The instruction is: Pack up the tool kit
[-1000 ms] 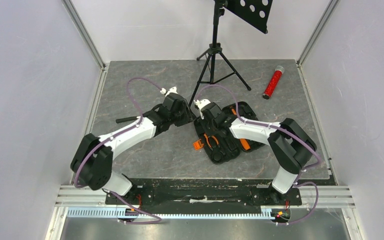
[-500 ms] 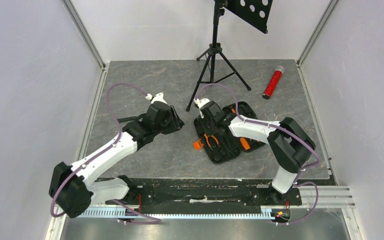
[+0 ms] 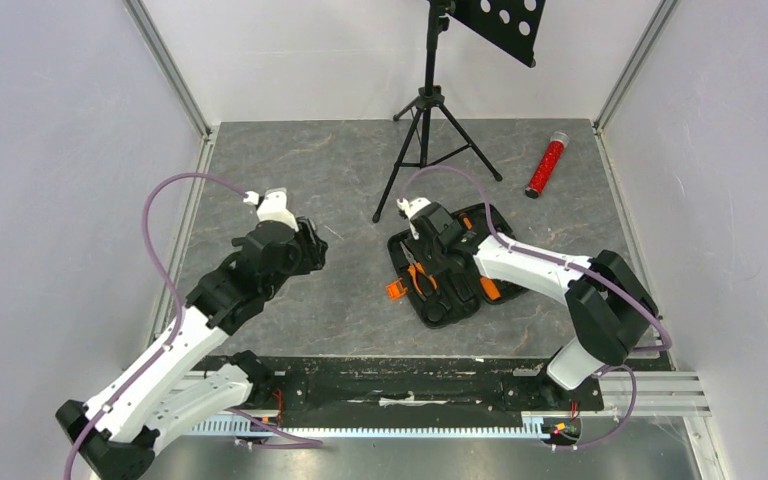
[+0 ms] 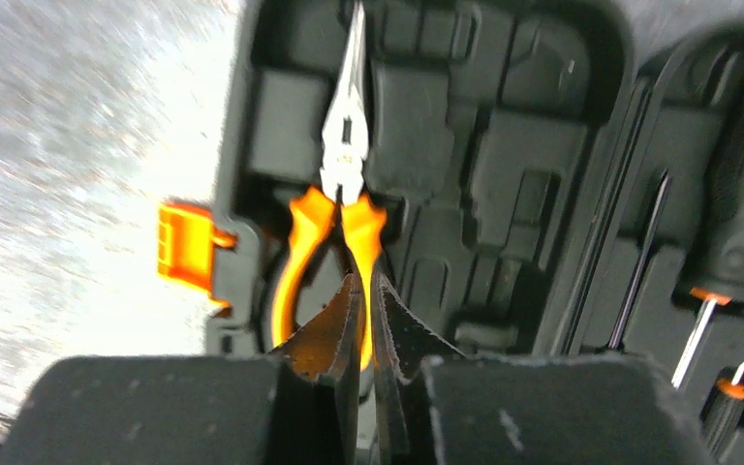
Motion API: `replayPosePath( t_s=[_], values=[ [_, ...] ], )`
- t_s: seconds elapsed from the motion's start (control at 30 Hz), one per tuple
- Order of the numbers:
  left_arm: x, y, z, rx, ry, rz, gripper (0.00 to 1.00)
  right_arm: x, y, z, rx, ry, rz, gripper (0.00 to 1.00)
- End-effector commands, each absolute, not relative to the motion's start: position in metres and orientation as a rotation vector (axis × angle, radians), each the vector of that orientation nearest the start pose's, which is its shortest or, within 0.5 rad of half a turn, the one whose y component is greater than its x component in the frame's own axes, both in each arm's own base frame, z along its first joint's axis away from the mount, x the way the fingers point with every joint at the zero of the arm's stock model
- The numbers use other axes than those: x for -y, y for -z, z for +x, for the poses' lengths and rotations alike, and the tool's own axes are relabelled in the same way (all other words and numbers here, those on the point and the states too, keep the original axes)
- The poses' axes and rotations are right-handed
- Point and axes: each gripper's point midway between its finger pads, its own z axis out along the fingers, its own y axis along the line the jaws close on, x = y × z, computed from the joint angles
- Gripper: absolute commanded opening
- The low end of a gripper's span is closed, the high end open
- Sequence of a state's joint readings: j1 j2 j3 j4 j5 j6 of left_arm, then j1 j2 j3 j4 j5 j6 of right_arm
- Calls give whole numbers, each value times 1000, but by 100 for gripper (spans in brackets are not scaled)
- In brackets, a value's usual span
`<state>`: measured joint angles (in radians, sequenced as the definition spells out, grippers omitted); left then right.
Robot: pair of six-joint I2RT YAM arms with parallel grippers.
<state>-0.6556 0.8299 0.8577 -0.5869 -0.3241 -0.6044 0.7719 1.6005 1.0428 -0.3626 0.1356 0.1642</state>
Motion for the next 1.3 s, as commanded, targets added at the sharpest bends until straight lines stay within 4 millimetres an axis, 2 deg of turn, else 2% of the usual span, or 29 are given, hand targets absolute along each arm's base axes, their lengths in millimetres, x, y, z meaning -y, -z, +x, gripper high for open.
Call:
replayPosePath(
  t_s=[0.0,0.2,0.43,0.67,0.73,0.8,0.87,1.0,1.07,1.17,1.27],
  values=[
    [103,-236,243,-2019,192,-67,53,-235,-59,273,-2451,-159,-688,8],
    [84,-236,246,-1966,74,-38,54,-227,-46,265,-2481,-143,-688,8],
    [81,-222,248,-1950,55,-52,54,-224,-29,254,-2535,-152,-709,4],
    [79,-213,250,-1970,22,-51,54,-207,16,209,-2719,-180,-737,0],
    [79,-211,250,-1978,17,-47,54,-206,16,206,-2716,-192,-729,0],
    [80,-210,251,-1984,19,-43,54,-212,4,214,-2674,-211,-723,0],
    [81,-208,252,-1992,15,-38,54,-224,-19,231,-2598,-233,-710,0],
    [82,-205,253,-2010,17,-36,54,-250,-81,267,-2431,-290,-672,2],
    [81,-204,254,-2010,12,-41,54,-263,-105,274,-2372,-343,-673,3],
    [80,-203,254,-2014,7,-45,54,-273,-116,274,-2348,-393,-695,5],
    [79,-201,255,-2020,1,-45,54,-278,-110,267,-2359,-406,-721,5]
  ],
)
